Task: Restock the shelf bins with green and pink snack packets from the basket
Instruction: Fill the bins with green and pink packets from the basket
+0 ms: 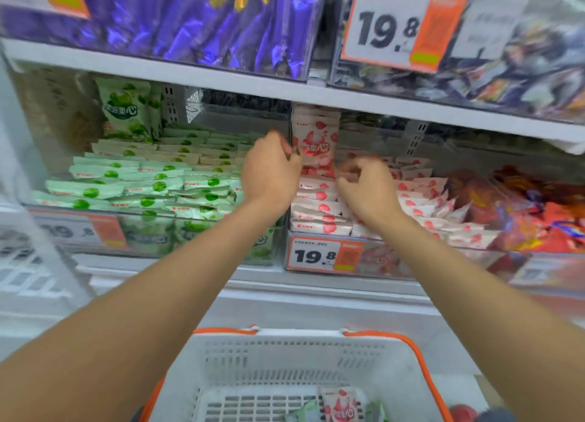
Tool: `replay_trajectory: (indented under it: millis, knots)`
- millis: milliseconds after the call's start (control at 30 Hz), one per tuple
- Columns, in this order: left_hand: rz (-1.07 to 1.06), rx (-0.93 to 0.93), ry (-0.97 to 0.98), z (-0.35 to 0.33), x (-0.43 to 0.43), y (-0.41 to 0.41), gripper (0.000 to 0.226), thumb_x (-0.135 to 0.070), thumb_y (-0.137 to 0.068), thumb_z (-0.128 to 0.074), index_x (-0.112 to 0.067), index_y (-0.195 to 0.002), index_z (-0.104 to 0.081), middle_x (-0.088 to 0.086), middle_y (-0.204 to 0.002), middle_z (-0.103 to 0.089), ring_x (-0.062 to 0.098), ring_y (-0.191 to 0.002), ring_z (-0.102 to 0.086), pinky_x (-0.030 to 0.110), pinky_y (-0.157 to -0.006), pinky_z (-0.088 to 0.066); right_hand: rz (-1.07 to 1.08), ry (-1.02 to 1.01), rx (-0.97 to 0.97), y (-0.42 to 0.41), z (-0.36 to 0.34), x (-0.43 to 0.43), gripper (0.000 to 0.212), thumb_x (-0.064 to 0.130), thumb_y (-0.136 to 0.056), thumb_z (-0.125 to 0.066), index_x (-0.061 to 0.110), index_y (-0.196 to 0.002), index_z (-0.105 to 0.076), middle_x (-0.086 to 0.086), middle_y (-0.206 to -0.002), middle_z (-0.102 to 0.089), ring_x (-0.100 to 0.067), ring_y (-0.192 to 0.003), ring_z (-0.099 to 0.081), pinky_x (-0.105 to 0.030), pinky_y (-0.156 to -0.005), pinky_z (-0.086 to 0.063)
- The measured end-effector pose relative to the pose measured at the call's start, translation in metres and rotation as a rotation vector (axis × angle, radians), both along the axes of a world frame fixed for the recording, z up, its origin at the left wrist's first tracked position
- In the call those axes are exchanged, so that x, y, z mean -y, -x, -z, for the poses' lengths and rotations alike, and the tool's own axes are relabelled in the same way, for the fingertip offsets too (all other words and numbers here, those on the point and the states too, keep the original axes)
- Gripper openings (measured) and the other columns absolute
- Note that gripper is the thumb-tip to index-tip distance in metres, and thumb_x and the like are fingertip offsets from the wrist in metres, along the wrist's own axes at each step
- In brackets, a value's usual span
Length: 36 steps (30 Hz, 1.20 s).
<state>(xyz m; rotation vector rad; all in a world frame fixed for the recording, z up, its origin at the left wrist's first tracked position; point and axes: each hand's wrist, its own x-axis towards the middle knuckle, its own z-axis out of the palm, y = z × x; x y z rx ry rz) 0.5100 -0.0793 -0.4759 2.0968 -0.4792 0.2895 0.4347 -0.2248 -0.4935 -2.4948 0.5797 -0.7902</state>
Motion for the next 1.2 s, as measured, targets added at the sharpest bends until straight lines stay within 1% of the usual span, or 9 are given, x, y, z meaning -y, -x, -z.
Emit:
replay_trajectory:
  millis: [133, 267, 367, 533, 733, 833, 1000, 1067, 1200]
  knots:
    - [0.080, 0.096, -0.072, 0.010, -0.034, 0.082, 0.010, -0.022, -0.087, -0.056, -0.020, -0.079, -0.050, -0.003, -0.068, -0.059, 0.022, -0.066, -0.055, 0.037, -0.060, -0.044, 0.001, 0.096, 0.055, 0.064, 0.010, -0.029, 0.004, 0.014, -0.080, -0.060, 0.018, -0.081, -0.062, 0.005, -0.082, -0.054, -0.018, -0.082, -0.052, -0.030, -0.067, -0.039]
    - [0.140, -0.172, -0.333, 0.055, -0.052, 0.131, 0.007, -0.020, -0.082, -0.057, -0.019, -0.078, -0.051, 0.001, -0.080, -0.065, 0.027, -0.082, -0.061, 0.035, -0.068, -0.048, -0.036, 0.089, 0.041, 0.121, 0.057, -0.060, 0.003, 0.013, -0.080, -0.060, 0.016, -0.079, -0.059, 0.004, -0.072, -0.053, -0.018, -0.068, -0.049, -0.033, -0.058, -0.038]
    - [0.246, -0.419, -0.612, 0.108, -0.073, 0.142, 0.010, -0.023, -0.083, -0.062, -0.014, -0.084, -0.059, 0.008, -0.093, -0.069, 0.028, -0.093, -0.063, 0.035, -0.078, -0.051, -0.125, -0.117, -0.328, 0.152, 0.122, -0.068, 0.011, 0.014, -0.086, -0.054, 0.016, -0.075, -0.057, 0.000, -0.071, -0.058, -0.024, -0.068, -0.056, -0.034, -0.061, -0.046]
    - [0.339, -0.582, -0.793, 0.178, -0.094, 0.144, 0.036, -0.014, -0.089, -0.055, -0.013, -0.055, -0.042, 0.001, -0.059, -0.047, 0.020, -0.072, -0.056, 0.033, -0.072, -0.050, -0.067, -0.357, -0.834, 0.211, 0.241, -0.058, 0.010, 0.012, -0.088, -0.057, 0.020, -0.085, -0.063, -0.001, -0.089, -0.064, -0.018, -0.084, -0.061, -0.034, -0.083, -0.054]
    - [0.461, -0.700, -0.860, 0.229, -0.086, 0.145, 0.019, -0.013, -0.086, -0.057, 0.000, -0.078, -0.068, 0.019, -0.095, -0.072, 0.030, -0.084, -0.071, 0.040, -0.079, -0.059, 0.123, -0.417, -1.079, 0.247, 0.339, -0.066, 0.014, 0.011, -0.096, -0.046, 0.009, -0.104, -0.057, -0.006, -0.104, -0.060, -0.021, -0.099, -0.061, -0.029, -0.091, -0.050]
    - [0.496, -0.703, -0.887, 0.239, -0.085, 0.149, 0.019, -0.010, -0.087, -0.054, 0.002, -0.082, -0.068, 0.024, -0.099, -0.069, 0.032, -0.087, -0.069, 0.039, -0.081, -0.057, 0.242, -0.463, -1.084, 0.265, 0.360, -0.070, 0.032, 0.013, -0.095, -0.047, 0.006, -0.126, -0.049, -0.009, -0.118, -0.059, -0.025, -0.104, -0.060, -0.029, -0.077, -0.047]
    - [0.529, -0.679, -0.925, 0.245, -0.086, 0.157, 0.016, -0.009, -0.092, -0.056, 0.000, -0.098, -0.069, 0.011, -0.124, -0.063, 0.023, -0.110, -0.059, 0.032, -0.095, -0.047, 0.273, -0.504, -1.120, 0.261, 0.356, -0.068, 0.011, 0.014, -0.093, -0.053, 0.005, -0.094, -0.061, -0.001, -0.078, -0.057, -0.017, -0.075, -0.060, -0.026, -0.064, -0.052]
    - [0.560, -0.677, -0.920, 0.244, -0.088, 0.157, 0.013, -0.009, -0.092, -0.060, -0.008, -0.103, -0.066, 0.005, -0.133, -0.055, 0.022, -0.121, -0.053, 0.029, -0.097, -0.043, 0.189, -0.559, -1.122, 0.247, 0.341, -0.067, 0.019, 0.013, -0.091, -0.053, 0.011, -0.072, -0.050, 0.002, -0.071, -0.049, -0.015, -0.067, -0.054, -0.022, -0.059, -0.047]
    - [0.705, -0.693, -0.911, 0.231, -0.090, 0.163, 0.070, -0.020, -0.088, -0.071, -0.012, -0.147, -0.035, 0.005, -0.152, -0.037, 0.024, -0.136, -0.041, 0.028, -0.105, -0.035, 0.153, -0.807, -0.913, 0.196, 0.263, -0.060, 0.021, 0.007, -0.082, -0.054, 0.011, -0.064, -0.044, -0.002, -0.064, -0.048, -0.014, -0.054, -0.046, -0.024, -0.056, -0.040]
